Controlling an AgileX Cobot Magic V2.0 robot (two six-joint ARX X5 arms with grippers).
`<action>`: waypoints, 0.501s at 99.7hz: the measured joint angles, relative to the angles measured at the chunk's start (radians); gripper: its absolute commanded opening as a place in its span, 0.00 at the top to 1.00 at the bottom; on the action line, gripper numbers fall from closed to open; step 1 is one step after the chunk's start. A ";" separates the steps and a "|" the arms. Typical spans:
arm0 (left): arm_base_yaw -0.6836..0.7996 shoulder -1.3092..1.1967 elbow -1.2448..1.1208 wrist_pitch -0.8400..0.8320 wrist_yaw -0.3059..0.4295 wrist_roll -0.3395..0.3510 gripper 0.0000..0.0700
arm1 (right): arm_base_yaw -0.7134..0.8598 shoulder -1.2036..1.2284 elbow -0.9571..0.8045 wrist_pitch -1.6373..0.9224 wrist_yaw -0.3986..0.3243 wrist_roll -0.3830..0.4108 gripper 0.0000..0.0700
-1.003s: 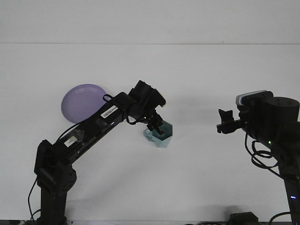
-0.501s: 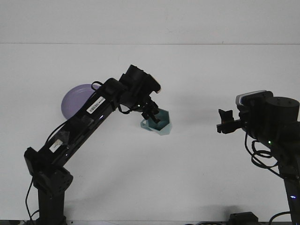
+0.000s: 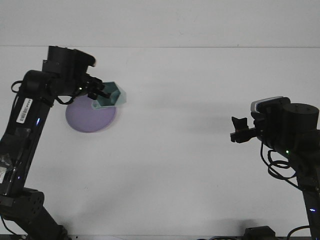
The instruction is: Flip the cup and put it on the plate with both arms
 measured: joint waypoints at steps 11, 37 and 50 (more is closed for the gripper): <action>0.093 0.022 0.000 0.000 0.000 -0.015 0.99 | 0.000 0.000 0.000 0.000 0.000 0.005 0.39; 0.206 0.116 0.000 0.003 0.000 -0.033 0.99 | 0.008 0.000 0.000 -0.004 0.000 0.006 0.39; 0.214 0.180 0.000 0.005 -0.001 -0.034 0.98 | 0.013 0.000 0.000 -0.007 0.000 0.006 0.39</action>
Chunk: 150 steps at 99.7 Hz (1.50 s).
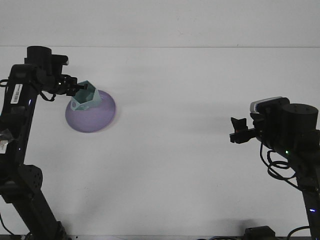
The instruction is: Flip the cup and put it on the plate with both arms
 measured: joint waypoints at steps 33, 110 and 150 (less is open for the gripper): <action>0.003 0.121 0.000 -0.016 -0.077 0.000 0.98 | 0.000 0.000 0.000 0.000 0.000 0.000 0.39; 0.008 0.134 0.000 -0.006 -0.076 0.000 0.53 | 0.000 0.000 0.000 -0.002 0.000 0.000 0.39; 0.021 -0.045 0.000 0.042 -0.076 -0.016 0.26 | 0.000 0.000 0.000 0.004 0.002 0.000 0.40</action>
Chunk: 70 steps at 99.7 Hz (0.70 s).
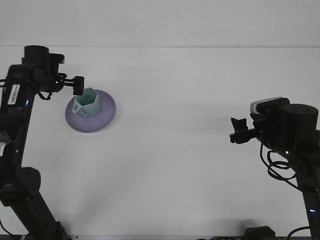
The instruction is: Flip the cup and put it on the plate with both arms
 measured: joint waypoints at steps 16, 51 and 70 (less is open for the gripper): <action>0.029 -0.195 0.000 0.036 0.000 -0.036 0.87 | 0.000 0.000 0.000 0.058 0.056 -0.006 0.67; 0.098 -0.599 -0.077 0.075 -0.008 -0.051 0.98 | -0.087 -0.162 -0.148 0.307 0.098 -0.044 1.00; 0.117 -0.892 -0.448 0.312 -0.076 -0.049 0.98 | -0.141 -0.403 -0.416 0.501 0.104 -0.044 1.00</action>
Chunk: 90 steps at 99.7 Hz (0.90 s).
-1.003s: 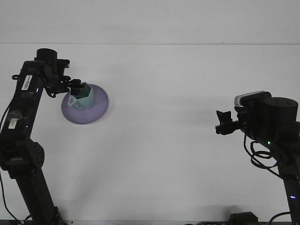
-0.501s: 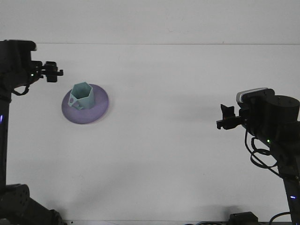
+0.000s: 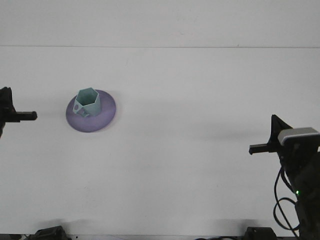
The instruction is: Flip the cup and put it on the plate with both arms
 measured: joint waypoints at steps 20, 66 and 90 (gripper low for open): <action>0.000 -0.333 -0.476 0.251 -0.001 -0.003 0.98 | -0.015 -0.145 -0.226 0.097 -0.001 -0.002 1.00; 0.000 -0.869 -1.086 0.378 0.050 -0.061 0.98 | -0.015 -0.353 -0.509 0.208 0.000 -0.002 1.00; 0.000 -0.868 -1.089 0.380 0.048 -0.130 0.98 | -0.015 -0.354 -0.509 0.194 0.000 0.004 1.00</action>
